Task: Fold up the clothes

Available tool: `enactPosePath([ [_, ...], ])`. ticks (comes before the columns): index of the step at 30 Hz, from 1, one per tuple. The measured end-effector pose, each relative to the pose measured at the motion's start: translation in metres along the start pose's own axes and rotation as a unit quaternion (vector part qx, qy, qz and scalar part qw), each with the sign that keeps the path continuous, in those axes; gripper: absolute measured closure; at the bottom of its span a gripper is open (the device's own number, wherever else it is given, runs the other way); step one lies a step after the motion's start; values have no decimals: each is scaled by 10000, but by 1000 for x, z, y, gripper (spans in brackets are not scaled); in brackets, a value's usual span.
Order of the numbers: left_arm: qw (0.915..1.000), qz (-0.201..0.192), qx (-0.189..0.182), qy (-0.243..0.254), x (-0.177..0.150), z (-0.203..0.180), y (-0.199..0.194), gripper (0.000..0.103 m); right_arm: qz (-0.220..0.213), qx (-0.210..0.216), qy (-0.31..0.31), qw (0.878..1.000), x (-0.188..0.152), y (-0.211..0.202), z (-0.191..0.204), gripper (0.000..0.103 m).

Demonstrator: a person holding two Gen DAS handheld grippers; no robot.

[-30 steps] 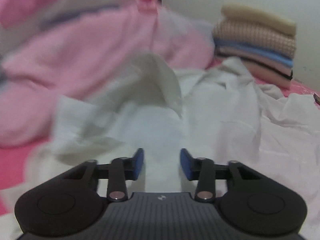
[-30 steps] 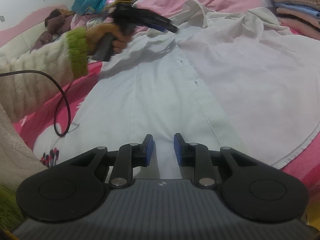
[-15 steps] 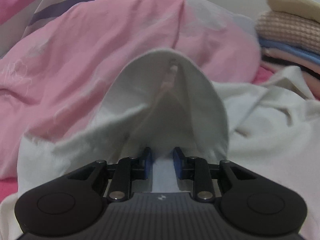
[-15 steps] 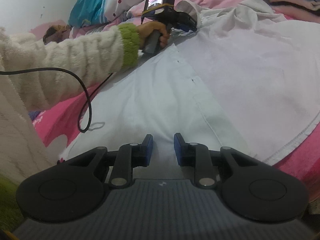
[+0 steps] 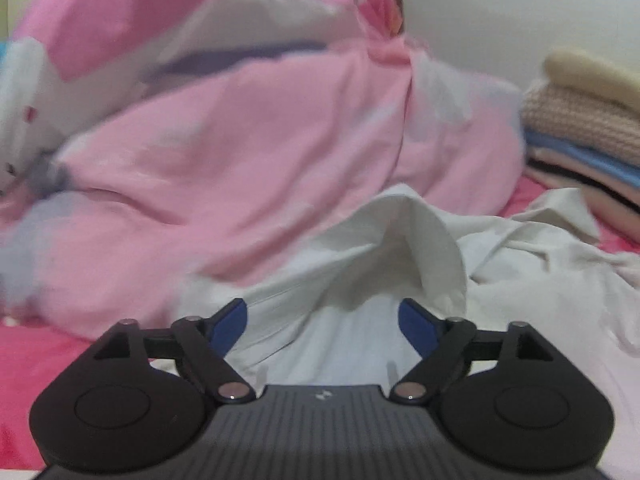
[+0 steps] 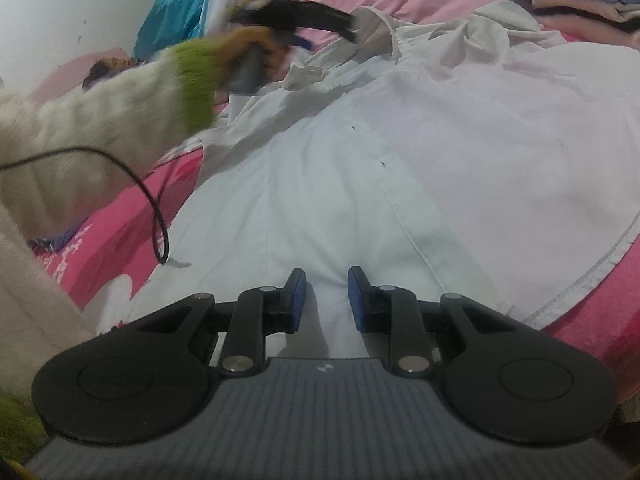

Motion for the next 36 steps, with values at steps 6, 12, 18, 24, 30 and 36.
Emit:
enactPosePath([
  [6,9975,-47,-107,-694,-34,80,-102,15,148,-257,-267,9992,8,-2,11,81],
  [12,9803,-179,338,-1938,-110,206,-188,15,-108,-383,-814,9959,46,-31,37,80],
  [18,9721,-33,953,-2142,-176,250,-190,15,238,-148,-835,9961,68,3,57,80],
  [24,9678,174,1405,-2081,-235,274,-177,20,439,291,-486,9974,75,27,75,80],
  [30,9803,26,1512,-1269,-224,239,-148,19,602,1203,246,9906,116,54,100,80],
  [36,9690,175,2405,-542,-202,219,-92,63,843,2613,1638,9475,167,112,129,78],
])
Point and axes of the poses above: each gripper's, at about its wrist camera, not at the fingertips, and y roughly the way its jaws point, z to its left, x to its top, the point moved 1 cm from there along y, roughly the way its jaws point, and after that the axes turned 9 degrees about z, right-handed, at the moved point
